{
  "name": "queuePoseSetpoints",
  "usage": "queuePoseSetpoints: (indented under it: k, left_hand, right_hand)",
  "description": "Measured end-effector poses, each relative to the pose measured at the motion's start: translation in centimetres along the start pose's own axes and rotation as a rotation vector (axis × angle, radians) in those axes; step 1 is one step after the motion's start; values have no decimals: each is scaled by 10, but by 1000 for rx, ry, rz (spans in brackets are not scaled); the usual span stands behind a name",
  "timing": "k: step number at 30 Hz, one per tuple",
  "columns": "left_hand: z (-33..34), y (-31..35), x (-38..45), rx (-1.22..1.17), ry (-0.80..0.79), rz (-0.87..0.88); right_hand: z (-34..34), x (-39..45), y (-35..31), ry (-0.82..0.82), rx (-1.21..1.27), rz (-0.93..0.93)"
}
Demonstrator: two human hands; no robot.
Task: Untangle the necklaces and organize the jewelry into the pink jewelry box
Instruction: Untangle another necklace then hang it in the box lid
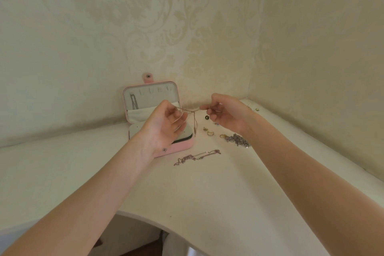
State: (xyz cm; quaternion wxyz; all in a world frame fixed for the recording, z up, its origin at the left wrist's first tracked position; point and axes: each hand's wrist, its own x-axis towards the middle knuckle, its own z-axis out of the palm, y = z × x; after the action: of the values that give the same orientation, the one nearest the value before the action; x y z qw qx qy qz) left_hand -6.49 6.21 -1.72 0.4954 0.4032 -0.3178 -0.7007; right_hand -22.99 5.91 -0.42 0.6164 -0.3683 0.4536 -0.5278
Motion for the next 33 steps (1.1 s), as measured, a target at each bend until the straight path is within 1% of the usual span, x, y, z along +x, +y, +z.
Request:
queuePoseSetpoints:
  k: [2, 6, 8, 10, 12, 14, 17, 19, 21, 25, 28, 33]
  left_hand:
    - [3, 0, 0, -115, -26, -3]
    - [8, 1, 3, -282, 14, 51]
    - [10, 2, 4, -326, 18, 84]
    - [13, 3, 3, -310, 26, 130]
    - [15, 4, 2, -216, 55, 220]
    - [17, 5, 1, -8, 91, 342]
    - [17, 6, 1, 292, 102, 447]
    - [17, 9, -1, 362, 47, 445]
    - [17, 11, -4, 389, -14, 424]
    - [21, 14, -12, 367, -93, 365]
    - [21, 19, -14, 296, -116, 311]
    - [14, 27, -12, 117, -214, 169]
  right_hand:
    - [-1, 0, 2, 6, 69, 37]
    - [0, 1, 7, 48, 138, 83]
    - [-2, 2, 10, 67, 164, 90]
    - [-4, 3, 12, 76, 98, 89]
    - [-5, 3, 13, 96, -53, 77]
    - [-6, 3, 12, 89, -195, 65]
    - [-7, 0, 6, -29, -356, 86]
    - [-9, -2, 1, -135, -499, 85]
    - [-10, -3, -3, -240, -574, 66]
    - [-6, -2, -6, -400, -421, 16]
    - [-3, -2, -4, -421, -373, 7]
    - [-4, -2, -4, -351, -375, 12]
